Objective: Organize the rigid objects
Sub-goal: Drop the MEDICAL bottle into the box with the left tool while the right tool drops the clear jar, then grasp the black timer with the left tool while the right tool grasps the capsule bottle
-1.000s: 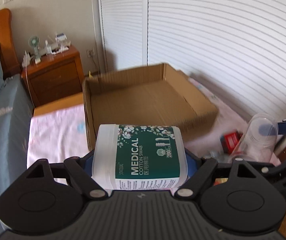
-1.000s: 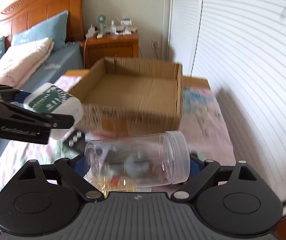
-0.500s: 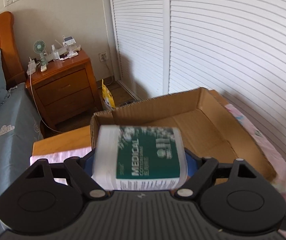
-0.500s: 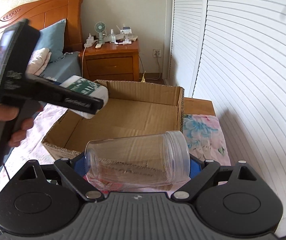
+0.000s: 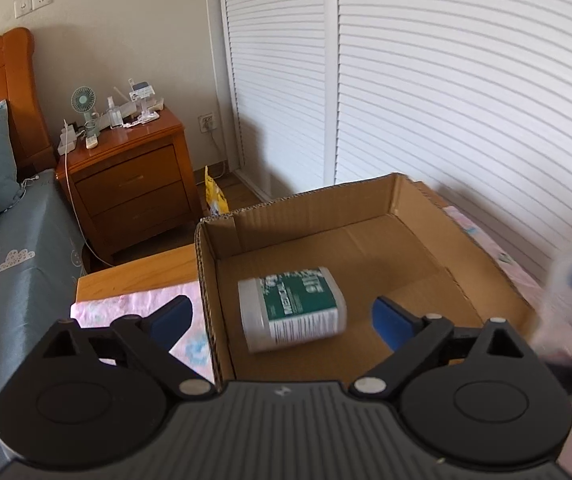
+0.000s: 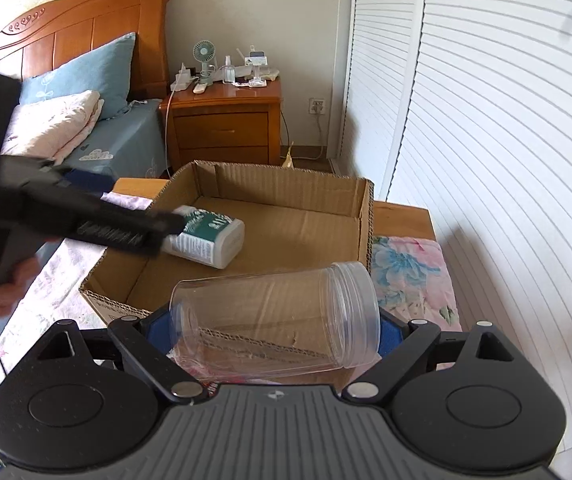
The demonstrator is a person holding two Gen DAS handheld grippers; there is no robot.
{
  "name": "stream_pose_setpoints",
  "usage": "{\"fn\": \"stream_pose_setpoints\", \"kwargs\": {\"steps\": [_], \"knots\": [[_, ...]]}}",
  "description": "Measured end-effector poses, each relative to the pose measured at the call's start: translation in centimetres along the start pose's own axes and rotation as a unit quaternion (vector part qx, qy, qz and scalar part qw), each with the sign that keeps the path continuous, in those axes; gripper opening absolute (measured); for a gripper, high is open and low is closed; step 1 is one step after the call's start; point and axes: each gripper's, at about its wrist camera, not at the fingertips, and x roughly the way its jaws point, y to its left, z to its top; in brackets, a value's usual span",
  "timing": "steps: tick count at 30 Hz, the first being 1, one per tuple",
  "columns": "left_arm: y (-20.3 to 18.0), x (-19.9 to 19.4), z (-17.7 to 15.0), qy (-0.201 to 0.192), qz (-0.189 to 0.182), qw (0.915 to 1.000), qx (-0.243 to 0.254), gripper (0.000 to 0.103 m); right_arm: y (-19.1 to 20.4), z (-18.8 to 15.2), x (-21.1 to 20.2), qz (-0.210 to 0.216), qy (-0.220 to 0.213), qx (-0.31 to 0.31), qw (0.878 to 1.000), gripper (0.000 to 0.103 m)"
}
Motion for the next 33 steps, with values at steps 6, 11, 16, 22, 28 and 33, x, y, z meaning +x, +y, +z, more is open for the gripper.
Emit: {"fn": "stream_pose_setpoints", "kwargs": {"steps": [6,11,16,22,28,33], "knots": [[0.6,-3.9,-3.0,-0.015,-0.004,0.9996,-0.022,0.098,0.8,0.8,0.5,0.000,0.000,-0.010,1.000,0.095],[0.9,-6.1,-6.5,-0.020,0.020,0.9987,-0.043,0.101,1.5,1.8,1.9,0.001,0.007,-0.014,1.000,0.095],[1.1,-7.2,-9.7,-0.009,0.026,0.9971,-0.071,0.101,2.0,2.9,3.5,0.002,0.010,-0.006,1.000,0.099],[0.4,-7.6,-12.3,-0.001,0.031,0.9971,-0.070,0.101,2.2,2.8,3.4,-0.007,0.002,0.004,1.000,0.103],[-0.7,-8.5,-13.4,-0.020,0.036,0.9979,-0.050,0.101,2.5,1.2,1.2,-0.018,-0.004,-0.008,1.000,0.103],[-1.5,-8.8,-14.0,-0.002,0.016,0.9989,-0.043,0.101,2.6,-1.1,-0.7,-0.013,-0.003,-0.003,1.000,0.103]]}}
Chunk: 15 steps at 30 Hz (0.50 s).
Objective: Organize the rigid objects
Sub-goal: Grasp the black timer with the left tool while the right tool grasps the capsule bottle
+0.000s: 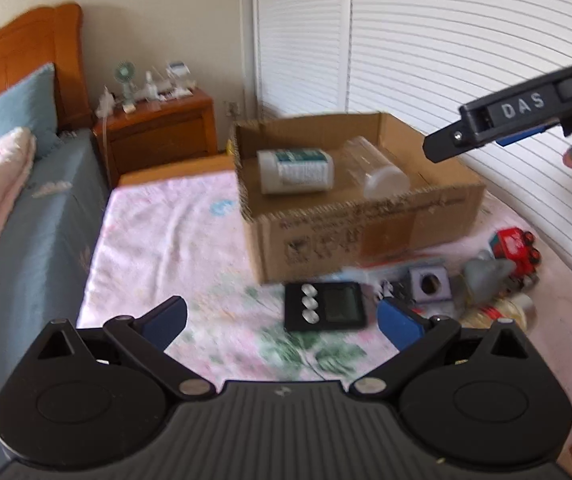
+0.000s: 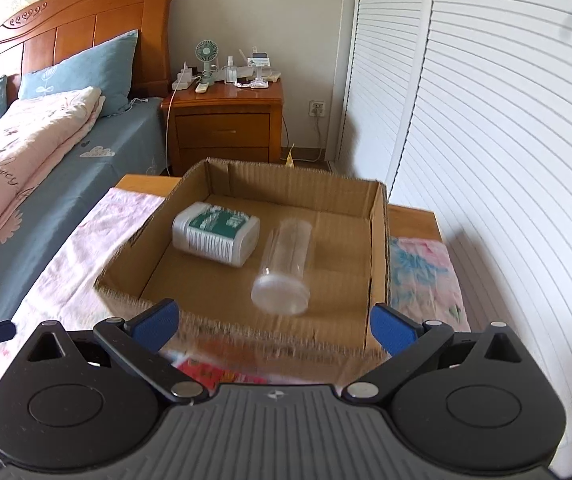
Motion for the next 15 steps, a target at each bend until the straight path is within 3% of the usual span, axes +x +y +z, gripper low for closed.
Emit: {"fn": "stream_pose_setpoints", "kwargs": {"steps": [5,15], "knots": [[-0.2,0.1,-1.2,0.026,0.001,0.9997,-0.007,0.101,0.3,-3.4,-1.4,-0.003,0.004,0.012,1.000,0.103],[0.9,0.1,-2.9,0.040,0.011,0.9989,-0.021,0.101,2.6,-10.3,-1.1,-0.013,0.023,0.010,1.000,0.103]]}}
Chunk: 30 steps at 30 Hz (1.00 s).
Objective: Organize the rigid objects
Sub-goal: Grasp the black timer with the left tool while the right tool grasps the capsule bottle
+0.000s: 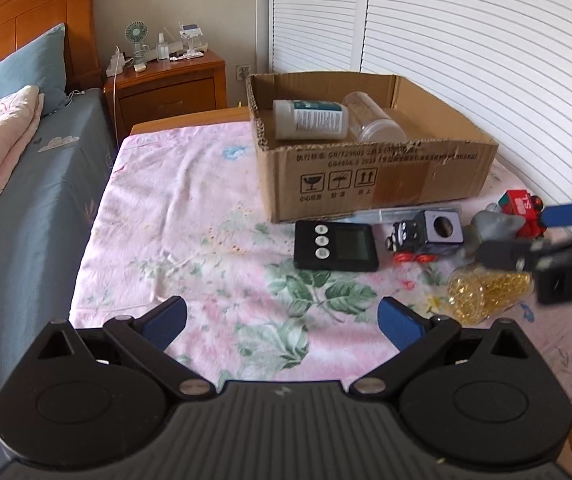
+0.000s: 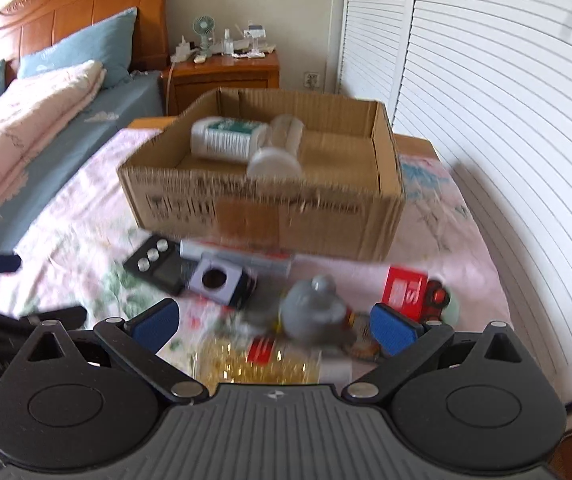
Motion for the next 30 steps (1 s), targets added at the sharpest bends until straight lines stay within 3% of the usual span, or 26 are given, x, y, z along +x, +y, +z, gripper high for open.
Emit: {"fn": "stream_pose_setpoints", "kwargs": {"steps": [8,19,24,30], "knots": [[-0.3,0.8,-0.3,0.002,-0.007,0.9997,0.024,0.101,0.3,-2.1,1.8,-0.028,0.015,0.012,0.999,0.103],[-1.8,4.8,1.3,0.011,-0.016,0.9986,0.049,0.102,-1.9,-4.4,2.6,-0.017,0.050,0.042,0.998,0.103],[-2.5,7.6,1.8,0.031,-0.019,0.9981,0.049,0.101,-2.0,-4.6,3.0,-0.012,0.055,0.036,0.998,0.103],[-2.5,8.8,2.2,0.020,-0.030,0.9988,0.033,0.102,-2.2,-4.6,3.2,-0.003,0.053,0.034,0.998,0.103]]}}
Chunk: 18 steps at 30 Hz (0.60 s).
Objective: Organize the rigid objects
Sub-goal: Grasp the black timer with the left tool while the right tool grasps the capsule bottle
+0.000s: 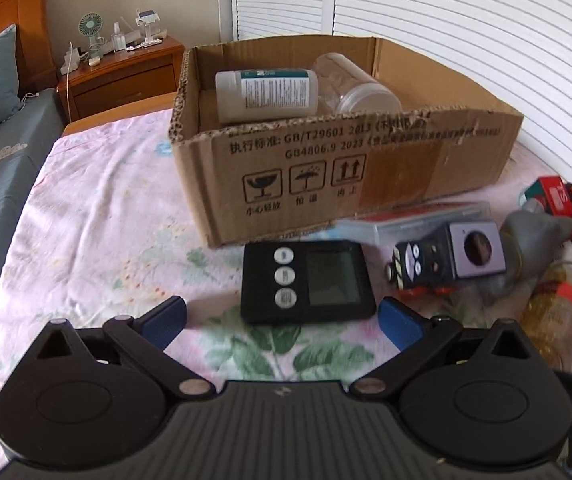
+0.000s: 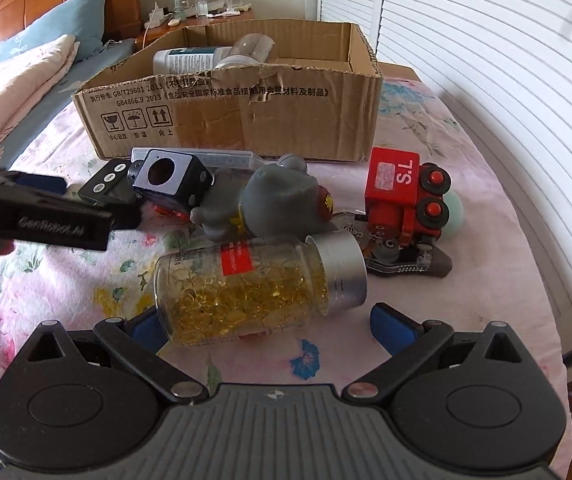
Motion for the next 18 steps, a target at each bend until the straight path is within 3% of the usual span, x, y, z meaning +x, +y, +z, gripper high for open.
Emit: {"fn": "stream_pose_setpoints", "kwargs": {"steps": [6,11,18], "knots": [[-0.2,0.4,0.6,-0.009,-0.005,0.9999,-0.001,0.096,0.4,0.0,0.3,-0.005,-0.003,-0.020,1.000,0.103],[-0.4,-0.3,0.6,-0.021,-0.021,0.9994,0.016,0.069,0.5,0.0,0.5,-0.006,-0.004,-0.026,1.000,0.103],[-0.3,-1.3,-0.2,-0.014,-0.018,0.9995,0.021,0.069,0.5,0.0,0.4,-0.005,-0.005,-0.028,1.000,0.103]]}}
